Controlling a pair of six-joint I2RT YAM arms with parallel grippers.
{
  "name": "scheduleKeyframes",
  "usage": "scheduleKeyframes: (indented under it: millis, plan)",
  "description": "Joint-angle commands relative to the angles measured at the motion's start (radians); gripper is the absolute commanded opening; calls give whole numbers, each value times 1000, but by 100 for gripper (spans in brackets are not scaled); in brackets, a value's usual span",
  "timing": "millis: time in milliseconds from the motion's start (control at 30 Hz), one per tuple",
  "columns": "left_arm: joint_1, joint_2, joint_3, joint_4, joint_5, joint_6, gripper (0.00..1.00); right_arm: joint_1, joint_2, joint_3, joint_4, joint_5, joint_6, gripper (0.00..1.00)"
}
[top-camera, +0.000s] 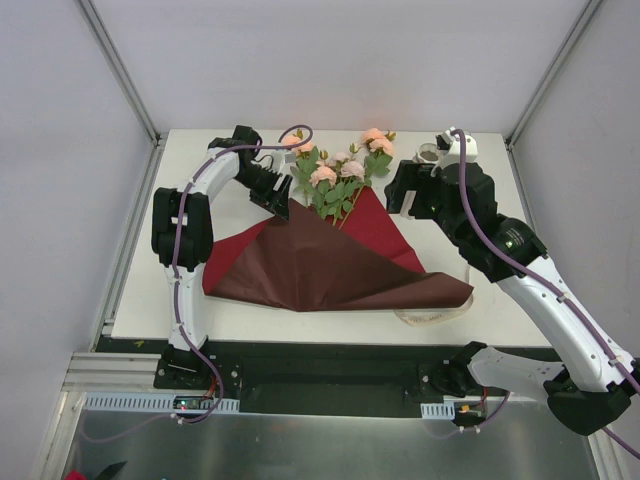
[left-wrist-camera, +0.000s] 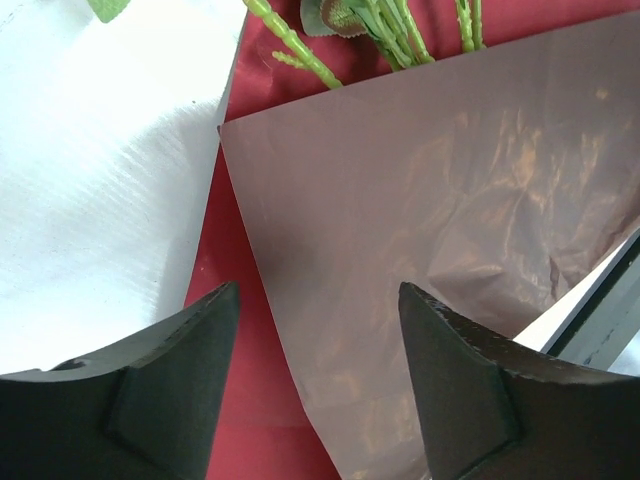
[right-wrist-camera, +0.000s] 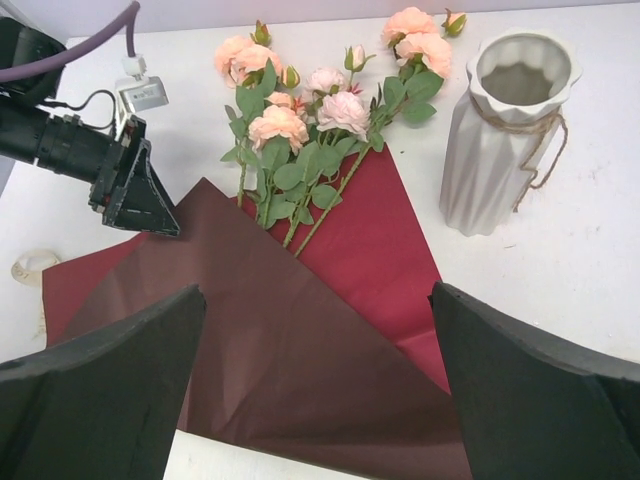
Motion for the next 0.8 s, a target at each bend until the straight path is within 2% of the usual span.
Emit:
scheduleKeyframes:
  millis: [0,67,200,233,267,567,600,767]
  plan:
    - [-2,-2,-13,-17,64,41,61,-5,-7,7,58,-32,16,99]
    - [-3,-3,-11,-19,69,41,54,-10,-10,8,59,-37,22,99]
    - [-3,2,0,-19,66,49,52,-13,-22,5,61,-42,29,97]
    - [-3,4,3,-16,66,50,48,-14,-22,5,61,-43,33,97]
    - [-2,7,12,-17,67,44,39,-16,-26,3,61,-52,36,97]
    - [-25,-15,0,-17,35,36,10,-23,-50,-13,65,-52,48,94]
    - [-26,-19,1,-17,23,33,0,-25,-50,-16,65,-54,48,94]
    - [-45,-87,1,-16,-17,16,0,-27,-41,-6,68,-52,30,93]
